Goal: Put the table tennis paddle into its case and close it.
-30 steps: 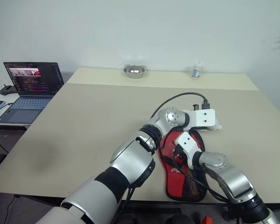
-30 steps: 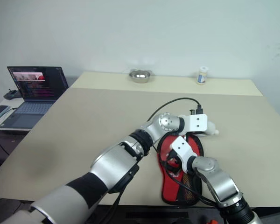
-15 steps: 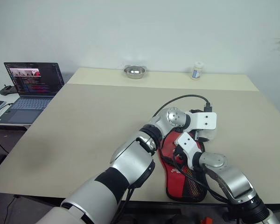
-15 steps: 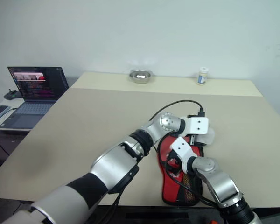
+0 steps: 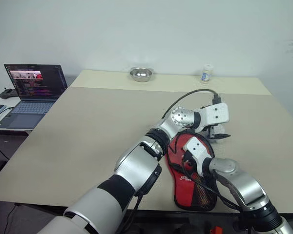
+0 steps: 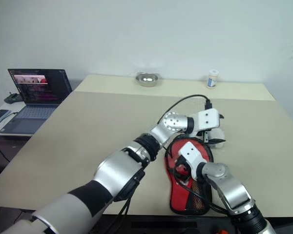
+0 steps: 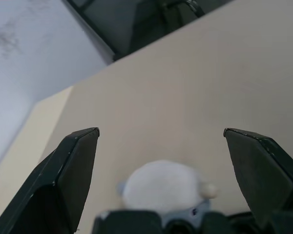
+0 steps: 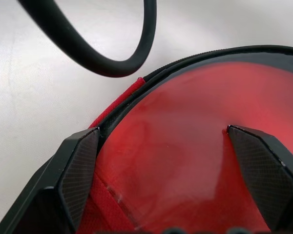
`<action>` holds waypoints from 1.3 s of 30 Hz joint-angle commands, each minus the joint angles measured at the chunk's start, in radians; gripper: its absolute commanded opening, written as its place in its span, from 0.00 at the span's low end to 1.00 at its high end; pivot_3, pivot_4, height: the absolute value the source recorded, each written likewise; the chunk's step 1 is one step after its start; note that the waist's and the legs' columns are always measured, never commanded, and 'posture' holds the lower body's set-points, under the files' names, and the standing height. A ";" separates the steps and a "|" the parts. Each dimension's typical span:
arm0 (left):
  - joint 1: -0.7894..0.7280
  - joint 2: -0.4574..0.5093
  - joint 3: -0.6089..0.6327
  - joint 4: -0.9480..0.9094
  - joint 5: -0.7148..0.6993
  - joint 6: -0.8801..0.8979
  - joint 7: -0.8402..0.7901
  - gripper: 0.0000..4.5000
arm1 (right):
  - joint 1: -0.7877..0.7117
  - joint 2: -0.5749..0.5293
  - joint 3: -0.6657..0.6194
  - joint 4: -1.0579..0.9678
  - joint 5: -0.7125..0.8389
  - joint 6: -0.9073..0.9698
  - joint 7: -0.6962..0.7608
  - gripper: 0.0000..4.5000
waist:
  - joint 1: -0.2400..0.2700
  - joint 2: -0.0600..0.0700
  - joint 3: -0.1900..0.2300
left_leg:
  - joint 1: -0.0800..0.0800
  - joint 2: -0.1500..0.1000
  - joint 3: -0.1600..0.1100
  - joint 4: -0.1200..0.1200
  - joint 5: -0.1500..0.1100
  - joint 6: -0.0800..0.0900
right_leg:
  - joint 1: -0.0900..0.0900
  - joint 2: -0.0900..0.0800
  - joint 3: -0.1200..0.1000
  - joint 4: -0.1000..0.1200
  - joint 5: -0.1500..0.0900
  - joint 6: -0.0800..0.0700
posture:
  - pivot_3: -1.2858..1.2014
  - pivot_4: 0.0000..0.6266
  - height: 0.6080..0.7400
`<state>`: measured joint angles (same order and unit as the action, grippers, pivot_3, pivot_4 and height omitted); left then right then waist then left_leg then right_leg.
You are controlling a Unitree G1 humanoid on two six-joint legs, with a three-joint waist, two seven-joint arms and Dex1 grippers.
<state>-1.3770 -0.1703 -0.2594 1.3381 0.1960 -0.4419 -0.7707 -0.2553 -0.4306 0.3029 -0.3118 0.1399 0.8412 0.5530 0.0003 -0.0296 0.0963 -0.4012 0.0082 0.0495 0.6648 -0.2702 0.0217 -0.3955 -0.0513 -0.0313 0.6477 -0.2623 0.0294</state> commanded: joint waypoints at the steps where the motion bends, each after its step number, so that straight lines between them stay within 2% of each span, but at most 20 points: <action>1: -0.068 0.037 0.100 -0.066 -0.080 0.022 -0.009 0.99 | 0.034 -0.031 -0.007 -0.072 0.038 0.145 0.010 1.00 | 0.004 0.007 -0.009 | 0.001 -0.001 0.000 -0.001 0.000 0.000 | 0.002 0.000 -0.001 -0.002 0.000 0.000 | 0.52 0.00 1.00; 3: -0.051 0.126 0.164 -0.083 -0.136 0.062 -0.078 0.99 | 0.036 -0.046 -0.053 -0.213 0.082 0.213 0.018 1.00 | 0.004 0.007 -0.009 | -0.001 -0.002 -0.001 -0.001 0.000 0.000 | 0.000 0.000 -0.003 -0.002 -0.001 0.002 | 0.52 0.00 1.00; 5: -0.026 0.165 0.192 -0.103 -0.166 0.079 -0.146 0.99 | 0.041 -0.070 -0.078 -0.305 0.117 0.254 0.029 1.00 | -0.006 0.007 -0.009 | -0.001 -0.001 -0.001 -0.001 0.000 0.000 | 0.000 0.003 -0.003 -0.002 -0.002 0.003 | 0.52 0.00 1.00; 9: 0.118 0.260 0.188 -0.248 -0.235 0.068 -0.445 0.99 | 0.084 -0.127 -0.173 -0.514 0.249 0.368 0.077 1.00 | -0.004 0.009 -0.011 | -0.001 0.001 -0.001 -0.001 0.000 0.000 | -0.001 0.007 -0.003 0.000 0.000 0.000 | 0.52 0.00 1.00; 17: 0.353 0.318 0.138 -0.521 -0.265 0.243 -0.551 0.99 | 0.129 -0.227 -0.408 -0.645 0.373 0.453 0.102 1.00 | 0.004 0.009 -0.011 | -0.004 -0.001 -0.003 0.005 0.000 0.000 | 0.000 0.006 -0.003 0.000 0.001 -0.002 | 0.52 0.00 1.00; 20: 0.426 0.313 0.108 -0.593 -0.256 0.292 -0.528 0.99 | 0.162 -0.269 -0.501 -0.639 0.398 0.452 0.114 1.00 | 0.004 0.009 -0.011 | -0.004 -0.001 -0.004 0.007 0.000 0.001 | 0.001 0.006 -0.003 0.001 0.002 -0.002 | 0.52 0.00 1.00; 23: 0.464 0.304 0.087 -0.621 -0.241 0.323 -0.477 0.99 | 0.184 -0.289 -0.542 -0.618 0.402 0.431 0.097 1.00 | 0.006 0.009 -0.011 | -0.004 0.000 -0.006 0.011 0.000 0.001 | 0.002 0.007 -0.003 0.003 0.002 -0.002 | 0.52 0.00 1.00; 28: 0.500 0.287 0.065 -0.664 -0.236 0.346 -0.412 0.99 | 0.179 -0.302 -0.555 -0.591 0.401 0.410 0.069 1.00 | 0.007 0.009 -0.011 | 0.000 0.002 -0.008 0.013 0.000 0.001 | 0.007 0.010 -0.003 0.004 0.003 -0.004 | 0.52 0.00 1.00; 39: 0.551 0.298 0.020 -0.717 -0.222 0.369 -0.359 0.99 | 0.094 -0.344 -0.558 -0.438 0.360 0.307 0.019 1.00 | 0.007 0.013 -0.016 | 0.001 0.002 -0.007 0.014 0.001 0.001 | 0.007 0.012 0.000 0.007 0.004 -0.005 | 0.52 0.00 1.00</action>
<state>-0.8121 0.1266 -0.2364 0.6568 -0.0242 -0.0680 -1.1409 -0.1425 -0.7606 -0.2251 -0.7468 0.5029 1.1775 0.5801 0.0074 -0.0171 0.0804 -0.4003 0.0102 0.0423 0.6793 -0.2696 0.0230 -0.3888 -0.0395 -0.0311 0.6545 -0.2584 0.0247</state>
